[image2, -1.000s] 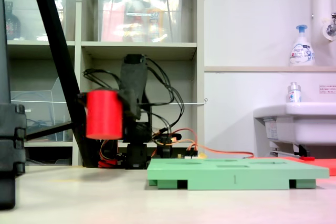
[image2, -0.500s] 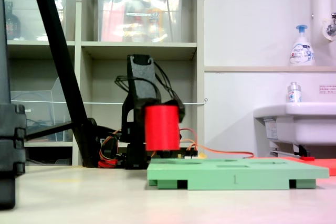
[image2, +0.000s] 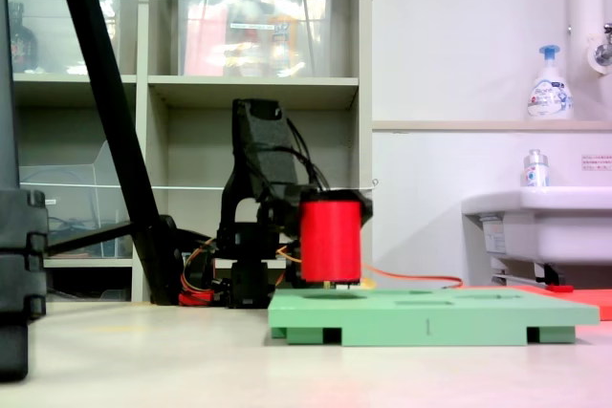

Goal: Put the cylinder block into the corresponding hole

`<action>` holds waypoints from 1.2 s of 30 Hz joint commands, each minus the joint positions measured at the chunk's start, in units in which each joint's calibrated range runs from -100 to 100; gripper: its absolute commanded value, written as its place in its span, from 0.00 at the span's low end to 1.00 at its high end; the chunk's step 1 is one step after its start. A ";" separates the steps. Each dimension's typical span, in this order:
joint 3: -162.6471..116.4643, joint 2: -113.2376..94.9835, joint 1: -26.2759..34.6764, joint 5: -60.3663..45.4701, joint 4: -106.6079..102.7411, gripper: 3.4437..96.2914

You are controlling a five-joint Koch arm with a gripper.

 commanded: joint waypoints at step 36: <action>8.55 13.81 -0.78 -1.27 3.17 0.39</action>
